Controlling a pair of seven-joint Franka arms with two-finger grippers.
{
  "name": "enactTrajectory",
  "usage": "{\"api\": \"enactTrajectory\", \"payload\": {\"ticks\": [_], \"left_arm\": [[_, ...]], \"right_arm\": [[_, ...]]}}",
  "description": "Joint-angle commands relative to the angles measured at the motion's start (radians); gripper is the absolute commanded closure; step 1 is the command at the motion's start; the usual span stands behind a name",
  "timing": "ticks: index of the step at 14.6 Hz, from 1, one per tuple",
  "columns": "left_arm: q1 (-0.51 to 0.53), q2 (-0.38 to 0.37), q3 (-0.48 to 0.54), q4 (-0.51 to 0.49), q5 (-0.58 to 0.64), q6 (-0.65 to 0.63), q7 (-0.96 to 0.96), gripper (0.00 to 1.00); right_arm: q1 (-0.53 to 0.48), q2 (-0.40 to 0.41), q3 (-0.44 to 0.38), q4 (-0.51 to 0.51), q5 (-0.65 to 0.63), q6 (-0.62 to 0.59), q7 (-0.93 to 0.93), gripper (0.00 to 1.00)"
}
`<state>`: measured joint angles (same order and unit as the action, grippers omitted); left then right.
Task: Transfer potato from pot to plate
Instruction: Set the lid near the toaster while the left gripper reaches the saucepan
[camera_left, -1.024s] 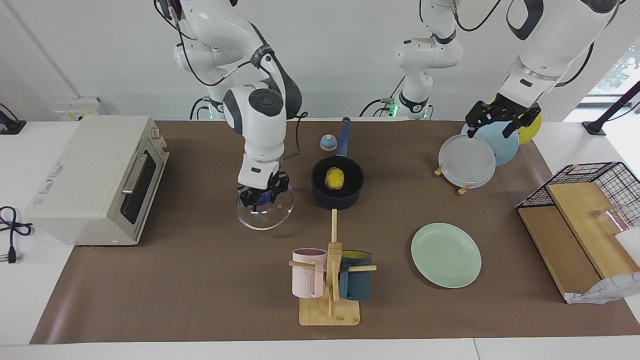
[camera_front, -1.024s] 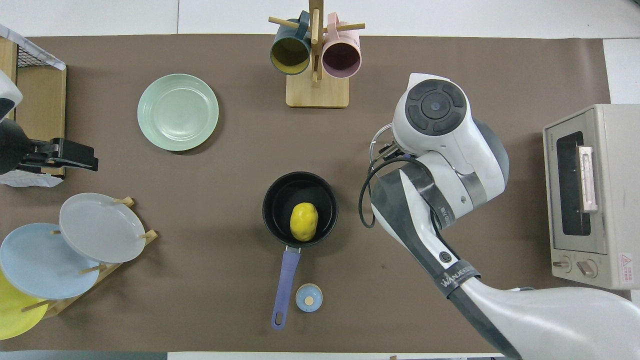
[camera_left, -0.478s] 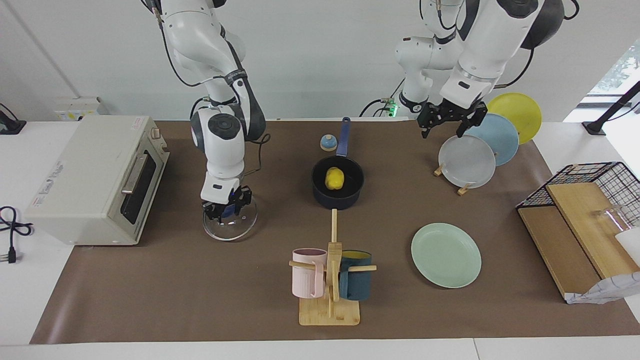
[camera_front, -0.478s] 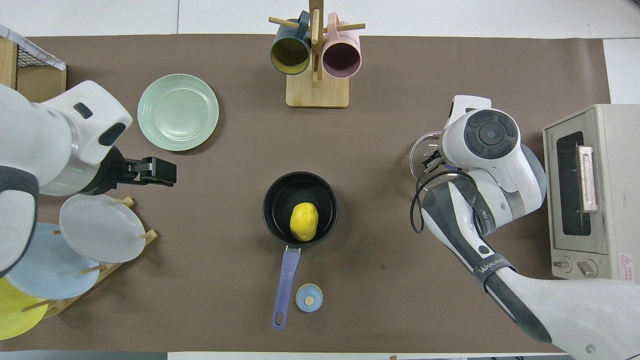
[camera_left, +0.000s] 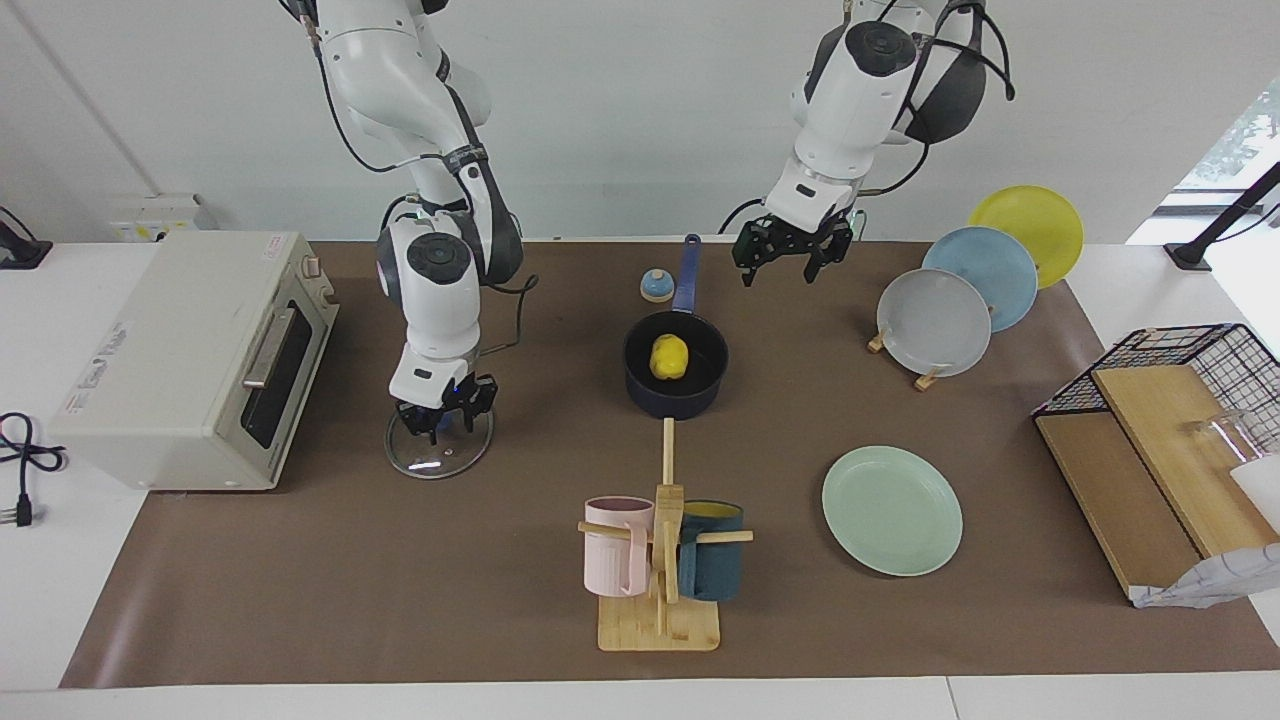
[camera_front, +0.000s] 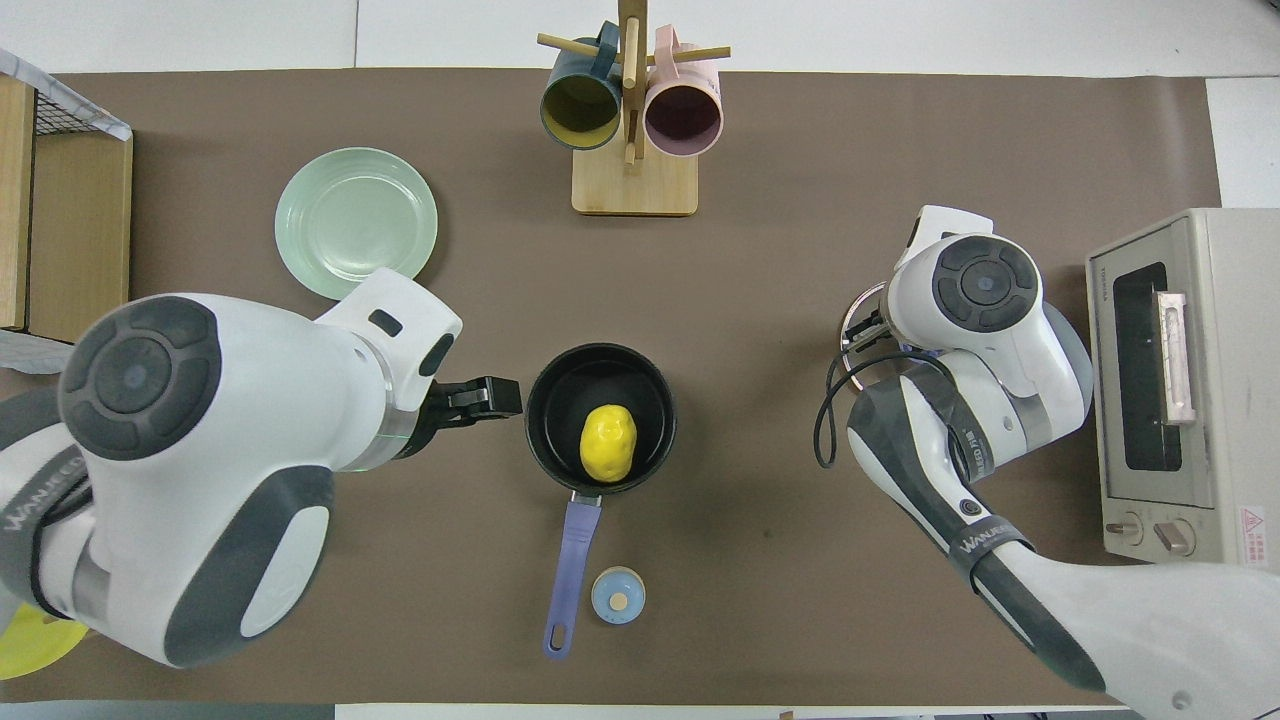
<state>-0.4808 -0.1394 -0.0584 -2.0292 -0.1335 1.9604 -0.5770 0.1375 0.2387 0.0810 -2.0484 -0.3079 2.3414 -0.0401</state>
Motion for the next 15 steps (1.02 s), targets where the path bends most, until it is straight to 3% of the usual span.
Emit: {"api": "enactTrajectory", "payload": {"ticks": [1,4,7,10,15], "left_arm": [[-0.079,0.058,0.017,-0.049,-0.028,0.107,-0.060,0.00],[-0.131,0.170,0.020,-0.045,-0.026,0.222,-0.153,0.00],[-0.157,0.251,0.020,-0.019,-0.020,0.268,-0.195,0.00],[-0.162,0.285,0.020,-0.006,-0.018,0.269,-0.198,0.00],[-0.203,0.336,0.022,-0.008,-0.009,0.284,-0.271,0.00]], "right_arm": [[-0.016,-0.045,0.009,0.052,0.082,-0.113,0.011,0.00],[-0.019,-0.071,0.009,0.235,0.188,-0.395,0.013,0.00],[-0.056,-0.168,0.000,0.310,0.228,-0.600,0.014,0.00],[-0.081,-0.266,-0.001,0.327,0.246,-0.724,0.023,0.00],[-0.146,-0.265,-0.032,0.358,0.288,-0.795,0.028,0.00]]}}
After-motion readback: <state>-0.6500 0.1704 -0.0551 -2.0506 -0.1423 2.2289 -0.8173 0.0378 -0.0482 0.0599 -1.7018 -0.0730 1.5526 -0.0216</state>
